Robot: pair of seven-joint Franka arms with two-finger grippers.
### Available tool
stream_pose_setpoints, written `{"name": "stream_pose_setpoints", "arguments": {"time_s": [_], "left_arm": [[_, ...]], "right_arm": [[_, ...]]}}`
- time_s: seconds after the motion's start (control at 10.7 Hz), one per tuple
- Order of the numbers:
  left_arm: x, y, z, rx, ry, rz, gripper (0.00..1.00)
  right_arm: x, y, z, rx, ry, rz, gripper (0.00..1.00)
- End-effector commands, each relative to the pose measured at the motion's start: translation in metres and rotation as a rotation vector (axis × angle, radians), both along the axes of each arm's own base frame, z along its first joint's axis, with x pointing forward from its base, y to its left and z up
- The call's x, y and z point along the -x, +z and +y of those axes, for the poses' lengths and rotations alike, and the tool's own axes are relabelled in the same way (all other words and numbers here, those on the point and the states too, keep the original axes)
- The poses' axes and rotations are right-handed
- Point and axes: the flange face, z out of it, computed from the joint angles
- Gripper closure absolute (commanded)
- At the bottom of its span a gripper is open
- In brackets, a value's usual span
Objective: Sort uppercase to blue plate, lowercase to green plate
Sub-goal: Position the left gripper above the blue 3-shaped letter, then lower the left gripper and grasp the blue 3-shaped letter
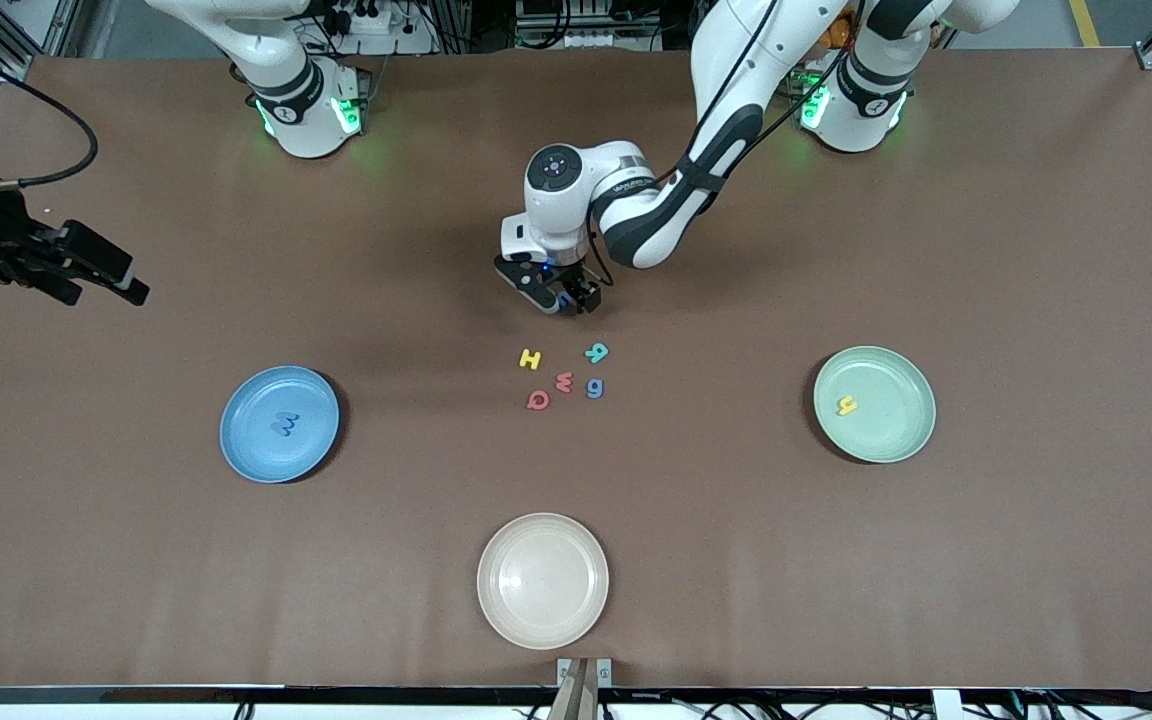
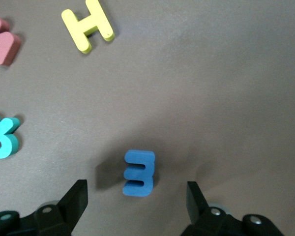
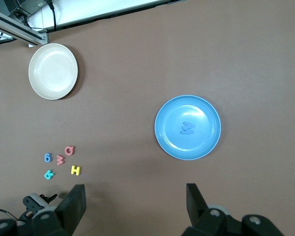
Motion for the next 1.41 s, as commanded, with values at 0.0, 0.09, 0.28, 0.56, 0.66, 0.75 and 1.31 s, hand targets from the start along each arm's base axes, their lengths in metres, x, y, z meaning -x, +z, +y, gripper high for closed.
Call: {"name": "stream_pose_setpoints", "arguments": {"time_s": [0.0, 0.09, 0.28, 0.56, 0.66, 0.75, 1.31], "left_arm": [[0.003, -0.003, -0.004, 0.008, -0.03, -0.013, 0.14], [0.006, -0.006, -0.005, 0.005, -0.036, -0.011, 0.18], [0.007, -0.01, -0.005, 0.002, -0.051, -0.018, 0.23], [0.007, -0.008, -0.008, 0.001, -0.098, -0.032, 0.24], [0.006, -0.007, -0.008, 0.001, -0.128, -0.035, 0.24], [0.005, -0.005, -0.01, 0.005, -0.142, -0.039, 0.24], [-0.005, 0.0, -0.009, 0.011, -0.178, -0.05, 0.29]], "right_arm": [[-0.001, 0.006, -0.001, -0.02, 0.003, -0.003, 0.12], [-0.002, 0.006, -0.001, -0.019, 0.002, -0.003, 0.13], [-0.003, 0.004, -0.001, -0.015, 0.002, 0.002, 0.11], [0.0, -0.003, -0.006, 0.043, 0.02, 0.036, 0.03], [0.0, -0.004, -0.011, 0.103, 0.031, 0.037, 0.03], [0.002, -0.007, -0.013, 0.124, 0.063, 0.05, 0.03], [0.005, -0.016, -0.023, 0.204, 0.088, 0.087, 0.04]]}}
